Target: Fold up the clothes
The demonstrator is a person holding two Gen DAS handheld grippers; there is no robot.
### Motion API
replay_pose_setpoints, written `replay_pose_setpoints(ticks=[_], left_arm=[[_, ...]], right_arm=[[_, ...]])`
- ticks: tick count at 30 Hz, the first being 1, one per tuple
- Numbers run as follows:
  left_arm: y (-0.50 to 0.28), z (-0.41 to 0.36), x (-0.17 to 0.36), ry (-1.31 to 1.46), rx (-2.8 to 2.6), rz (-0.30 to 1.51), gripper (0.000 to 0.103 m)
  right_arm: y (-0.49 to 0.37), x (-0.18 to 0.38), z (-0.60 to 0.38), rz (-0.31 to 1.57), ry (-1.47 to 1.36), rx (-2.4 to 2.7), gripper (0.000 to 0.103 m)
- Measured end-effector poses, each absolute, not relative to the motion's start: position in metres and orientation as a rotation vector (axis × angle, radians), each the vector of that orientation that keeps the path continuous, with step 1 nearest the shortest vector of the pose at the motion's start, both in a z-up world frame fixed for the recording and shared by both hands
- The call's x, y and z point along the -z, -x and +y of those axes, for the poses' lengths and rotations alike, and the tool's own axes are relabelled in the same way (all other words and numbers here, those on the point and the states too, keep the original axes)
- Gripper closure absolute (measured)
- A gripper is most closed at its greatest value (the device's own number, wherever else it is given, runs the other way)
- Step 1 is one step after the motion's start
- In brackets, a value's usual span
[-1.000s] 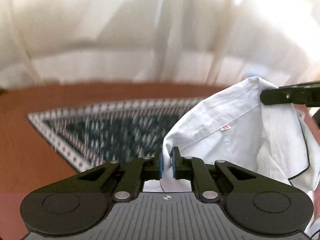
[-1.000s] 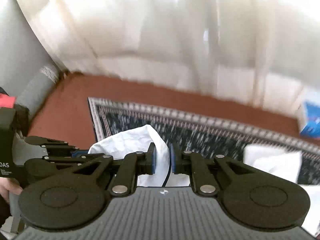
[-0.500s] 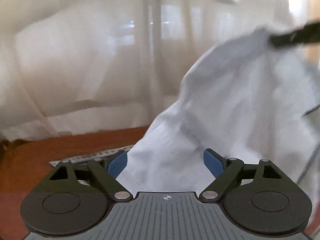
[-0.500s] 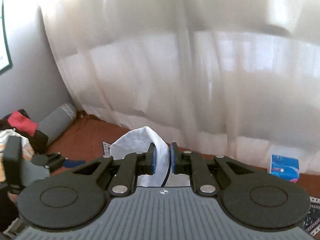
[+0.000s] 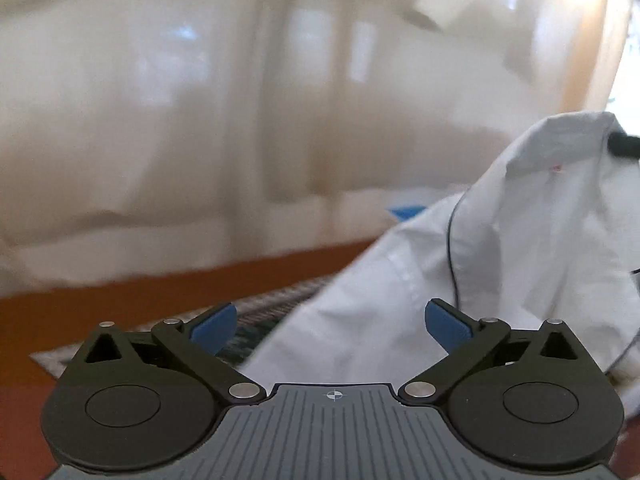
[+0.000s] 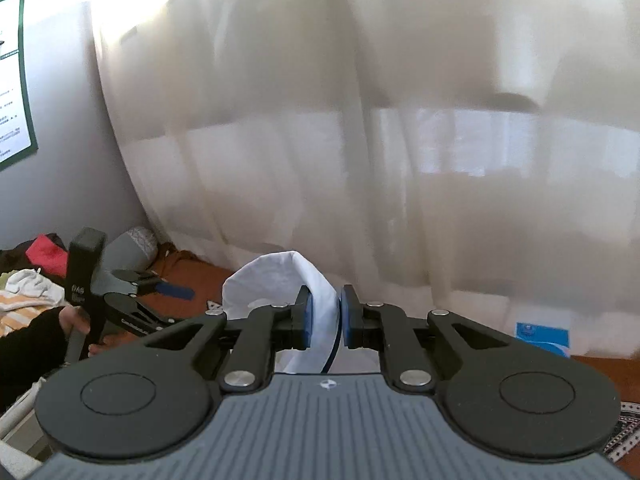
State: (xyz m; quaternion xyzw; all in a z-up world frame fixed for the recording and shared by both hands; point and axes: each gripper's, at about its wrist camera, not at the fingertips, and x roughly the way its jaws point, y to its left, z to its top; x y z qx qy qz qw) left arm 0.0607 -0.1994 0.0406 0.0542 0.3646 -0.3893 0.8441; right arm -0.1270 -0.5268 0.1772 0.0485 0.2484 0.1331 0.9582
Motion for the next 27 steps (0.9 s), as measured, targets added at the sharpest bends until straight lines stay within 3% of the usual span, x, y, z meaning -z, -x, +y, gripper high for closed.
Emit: replay_pose_setpoints(ticks=[7,8,9,11,13,16,20,27], left_arm=[[-0.079,-0.222,-0.031,-0.098,0.989,0.834,0.000],[-0.076,-0.229,-0.030,-0.112,1.014,0.830,0.004],[-0.074,-0.236,-0.029,-0.125,1.041,0.826,0.011],[-0.066,-0.250,-0.027,-0.164,1.077,0.826,0.070],[-0.059,-0.264,-0.027,-0.203,1.086,0.827,0.092],[-0.046,-0.283,-0.043,-0.287,1.071,0.759,0.099],[-0.043,-0.307,-0.097,-0.332,1.031,0.613,0.101],[-0.053,-0.324,-0.225,-0.262,0.936,0.341,0.101]], right_arm=[[0.142,-0.182,-0.526,0.503,-0.082,-0.220,0.087],[0.145,-0.183,-0.526,0.502,-0.080,-0.213,0.087],[0.147,-0.184,-0.526,0.501,-0.079,-0.205,0.087],[0.151,-0.185,-0.528,0.498,-0.078,-0.185,0.087],[0.153,-0.187,-0.531,0.499,-0.074,-0.161,0.087],[0.152,-0.192,-0.537,0.501,-0.052,-0.113,0.087],[0.149,-0.219,-0.559,0.463,-0.060,-0.038,0.088],[0.184,-0.320,-0.555,0.277,0.007,-0.025,0.087]])
